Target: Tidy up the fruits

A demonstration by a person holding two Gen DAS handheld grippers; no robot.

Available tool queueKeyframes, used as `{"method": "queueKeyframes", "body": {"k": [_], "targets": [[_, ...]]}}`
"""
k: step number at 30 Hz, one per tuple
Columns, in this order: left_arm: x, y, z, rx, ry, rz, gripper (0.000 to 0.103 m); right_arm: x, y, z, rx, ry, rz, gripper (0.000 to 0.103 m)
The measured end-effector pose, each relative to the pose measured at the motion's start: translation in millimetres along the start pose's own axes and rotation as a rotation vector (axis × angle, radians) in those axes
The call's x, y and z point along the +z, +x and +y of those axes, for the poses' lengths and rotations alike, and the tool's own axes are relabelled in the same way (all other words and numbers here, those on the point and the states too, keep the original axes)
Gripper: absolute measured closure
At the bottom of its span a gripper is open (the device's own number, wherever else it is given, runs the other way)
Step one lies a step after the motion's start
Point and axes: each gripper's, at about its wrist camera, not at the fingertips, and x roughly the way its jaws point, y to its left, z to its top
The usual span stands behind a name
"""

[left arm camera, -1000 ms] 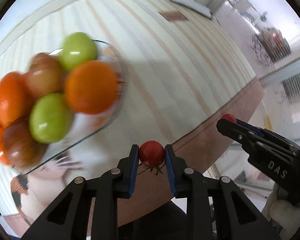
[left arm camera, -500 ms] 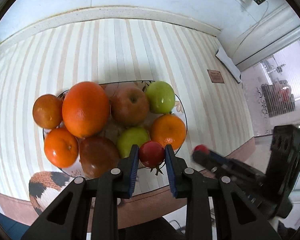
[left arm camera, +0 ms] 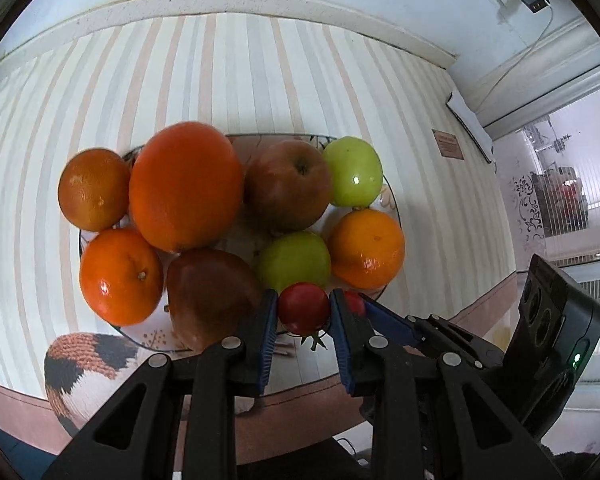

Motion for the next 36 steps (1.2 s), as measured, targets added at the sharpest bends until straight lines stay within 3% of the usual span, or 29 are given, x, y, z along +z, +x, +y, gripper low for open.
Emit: {"method": "queueKeyframes", "body": {"k": [2, 6, 9, 11, 12, 14, 15, 17, 20, 25, 31, 36], "targets": [[4.9, -0.2, -0.5, 0.009, 0.010, -0.006, 0.079, 2.3, 1.4, 0.6, -0.012, 0.003, -0.011, 0.073], [14.2, 4.4, -0.3, 0.098, 0.028, -0.002, 0.079, 6.1, 5.0, 3.3, -0.014, 0.010, -0.020, 0.072], [16.8, 4.4, -0.6, 0.136, 0.033, -0.016, 0.075, 4.3, 4.7, 6.4, -0.028, 0.001, -0.031, 0.067], [18.3, 4.7, 0.5, 0.119, 0.026, -0.006, 0.064, 3.2, 6.5, 6.5, -0.007, 0.022, -0.015, 0.042], [18.9, 3.2, 1.3, 0.115, 0.020, -0.008, 0.060, 2.6, 6.4, 6.7, -0.010, 0.029, -0.014, 0.038], [20.1, 0.7, 2.2, 0.130, 0.018, -0.015, 0.037, 2.5, 5.1, 7.5, -0.020, 0.033, -0.017, 0.029], [19.8, -1.8, 3.8, 0.133, 0.012, -0.020, 0.033, 2.4, 3.1, 6.5, -0.023, 0.036, -0.020, 0.028], [19.3, -5.3, 7.1, 0.129, -0.007, -0.031, 0.031, 3.4, -2.5, 4.6, -0.019, 0.047, -0.031, 0.022], [15.5, -15.8, 14.8, 0.147, -0.030, -0.054, 0.031, 5.2, -17.4, 3.7, -0.030, 0.045, -0.048, 0.021], [0.4, -35.5, 21.8, 0.228, -0.045, -0.110, 0.031, 10.4, -44.3, 11.3, -0.123, -0.005, -0.052, 0.009], [-21.7, -54.0, 26.5, 0.285, -0.063, -0.140, 0.031, 14.4, -74.5, 18.5, -0.204, -0.054, -0.046, 0.007], [-40.9, -71.3, 24.7, 0.304, -0.087, -0.173, 0.031, 13.2, -96.0, 28.8, -0.195, -0.063, -0.051, 0.007]]}}
